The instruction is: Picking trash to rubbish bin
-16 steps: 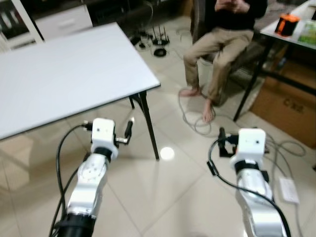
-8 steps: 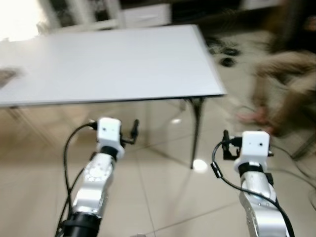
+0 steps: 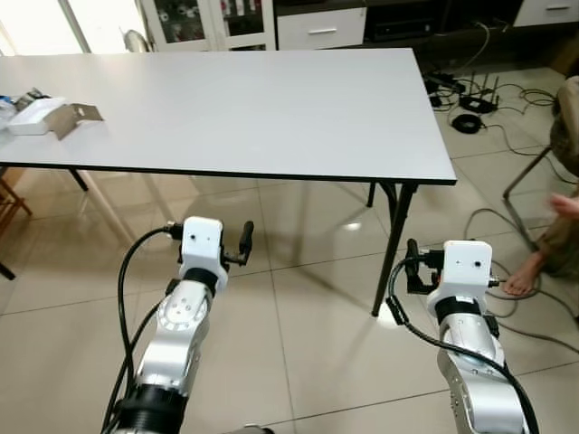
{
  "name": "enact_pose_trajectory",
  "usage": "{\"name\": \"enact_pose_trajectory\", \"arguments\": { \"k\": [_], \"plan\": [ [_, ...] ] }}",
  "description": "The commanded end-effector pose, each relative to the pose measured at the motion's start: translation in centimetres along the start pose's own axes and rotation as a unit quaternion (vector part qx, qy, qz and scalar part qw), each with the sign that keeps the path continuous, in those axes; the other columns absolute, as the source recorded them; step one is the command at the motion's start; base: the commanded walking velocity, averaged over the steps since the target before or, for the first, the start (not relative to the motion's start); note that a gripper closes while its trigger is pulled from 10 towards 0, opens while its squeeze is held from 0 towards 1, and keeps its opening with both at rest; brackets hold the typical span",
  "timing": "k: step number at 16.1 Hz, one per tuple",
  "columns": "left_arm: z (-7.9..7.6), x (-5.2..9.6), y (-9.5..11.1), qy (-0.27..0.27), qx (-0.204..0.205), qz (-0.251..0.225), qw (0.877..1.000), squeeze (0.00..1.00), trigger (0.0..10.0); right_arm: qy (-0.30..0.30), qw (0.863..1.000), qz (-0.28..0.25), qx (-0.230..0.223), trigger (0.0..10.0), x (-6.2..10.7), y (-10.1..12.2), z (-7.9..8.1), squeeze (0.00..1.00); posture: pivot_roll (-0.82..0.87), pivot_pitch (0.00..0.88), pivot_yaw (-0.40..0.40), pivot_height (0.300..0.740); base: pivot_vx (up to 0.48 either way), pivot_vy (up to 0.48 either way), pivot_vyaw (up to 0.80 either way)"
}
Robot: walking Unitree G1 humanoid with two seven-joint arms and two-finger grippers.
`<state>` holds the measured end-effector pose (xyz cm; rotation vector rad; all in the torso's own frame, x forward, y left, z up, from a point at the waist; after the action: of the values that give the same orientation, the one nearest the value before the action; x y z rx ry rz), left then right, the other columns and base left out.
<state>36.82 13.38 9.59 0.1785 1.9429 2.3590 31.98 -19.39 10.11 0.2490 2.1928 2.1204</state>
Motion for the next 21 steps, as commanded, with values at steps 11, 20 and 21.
{"name": "enact_pose_trajectory", "arguments": {
  "k": [11, 20, 21],
  "plan": [
    [-1.1, -0.3, -0.3, 0.023, 0.017, -0.002, 1.000, 0.00, 10.0, 0.055, 0.998, -0.008, 0.027, 10.0, -0.9, 1.1, 0.7, 0.00, -0.08, 0.061, -0.036, 0.740, 0.000, 0.000, 0.00],
    [-0.3, -0.5, 0.6, 0.050, 0.018, -0.017, 0.998, 0.00, 10.0, 0.094, 0.995, -0.012, 0.035, 10.0, -1.4, 1.1, 2.5, 0.00, -0.04, 0.057, -0.036, 0.740, 0.000, 0.000, 0.00],
    [-0.5, -0.6, 0.4, 0.045, 0.021, -0.013, 0.999, 0.00, 10.0, 0.086, 0.995, -0.010, 0.039, 10.0, -1.3, 0.7, 2.2, 0.00, -0.06, 0.051, -0.030, 0.740, 0.000, 0.000, 0.00]
  ]
}}
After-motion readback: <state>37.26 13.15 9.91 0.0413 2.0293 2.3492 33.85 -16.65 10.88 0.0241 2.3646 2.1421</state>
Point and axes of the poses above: a point about 5 cm out from each wrist's last joint towards the gripper, its own x axis pointing back from the gripper into the wrist, its own y axis along the axis of the wrist's last joint, z = x × y, the point moved 6 cm from there along -x, pointing out of the wrist towards the gripper, and after that the axes turned 7 degrees about -x, right-handed, at the moved point
